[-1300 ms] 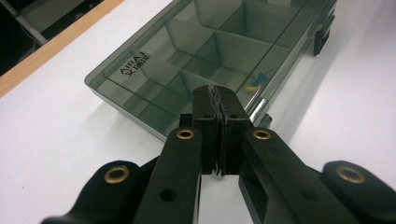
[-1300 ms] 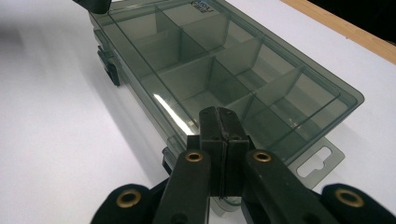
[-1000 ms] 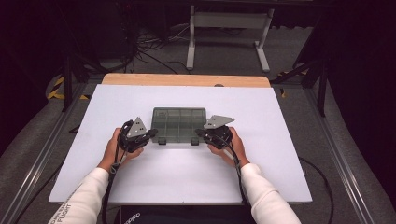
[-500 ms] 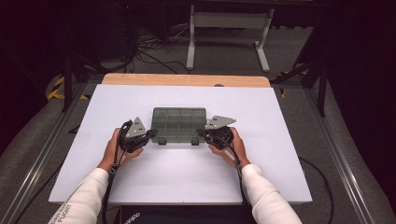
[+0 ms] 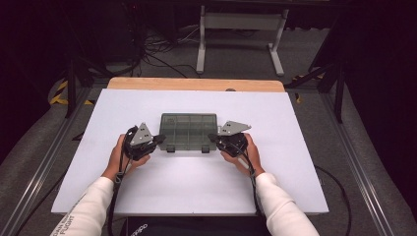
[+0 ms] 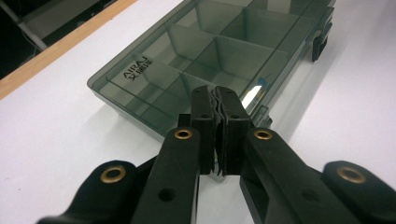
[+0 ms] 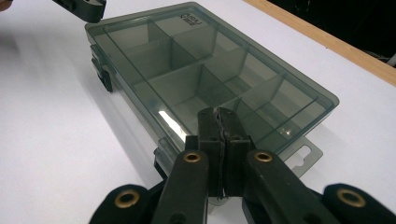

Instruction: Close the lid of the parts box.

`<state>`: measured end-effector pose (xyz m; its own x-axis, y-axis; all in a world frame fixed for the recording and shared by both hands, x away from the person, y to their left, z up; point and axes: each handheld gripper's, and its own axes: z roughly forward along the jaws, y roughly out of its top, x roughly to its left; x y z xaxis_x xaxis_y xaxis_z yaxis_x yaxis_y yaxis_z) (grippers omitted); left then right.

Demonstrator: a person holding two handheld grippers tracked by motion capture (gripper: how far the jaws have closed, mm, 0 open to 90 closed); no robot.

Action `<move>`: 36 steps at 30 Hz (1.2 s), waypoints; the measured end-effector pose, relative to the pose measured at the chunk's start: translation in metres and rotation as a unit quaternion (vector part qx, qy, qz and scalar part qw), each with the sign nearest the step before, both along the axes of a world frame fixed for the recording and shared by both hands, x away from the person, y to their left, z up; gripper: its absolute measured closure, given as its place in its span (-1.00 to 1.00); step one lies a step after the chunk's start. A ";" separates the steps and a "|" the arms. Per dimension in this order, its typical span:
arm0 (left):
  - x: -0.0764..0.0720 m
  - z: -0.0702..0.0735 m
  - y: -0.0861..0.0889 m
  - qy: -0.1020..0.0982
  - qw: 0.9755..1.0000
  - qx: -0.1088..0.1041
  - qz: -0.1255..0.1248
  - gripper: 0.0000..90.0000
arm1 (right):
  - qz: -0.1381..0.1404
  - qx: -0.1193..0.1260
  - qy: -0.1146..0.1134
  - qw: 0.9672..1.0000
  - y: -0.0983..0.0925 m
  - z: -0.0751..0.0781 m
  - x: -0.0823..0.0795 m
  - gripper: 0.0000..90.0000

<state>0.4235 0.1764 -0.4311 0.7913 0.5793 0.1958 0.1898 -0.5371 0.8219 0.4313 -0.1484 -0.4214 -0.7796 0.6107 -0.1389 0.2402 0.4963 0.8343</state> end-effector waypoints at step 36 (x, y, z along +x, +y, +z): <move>-0.004 0.003 0.003 -0.018 0.999 -0.033 0.000 -0.24 | -0.007 0.009 -0.024 1.000 0.003 0.003 -0.003 -0.20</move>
<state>0.4194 0.1791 -0.4278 0.7840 0.5921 0.1864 0.1588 -0.4816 0.8619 0.4287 -0.1452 -0.4186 -0.7638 0.6242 -0.1641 0.2072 0.4780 0.8536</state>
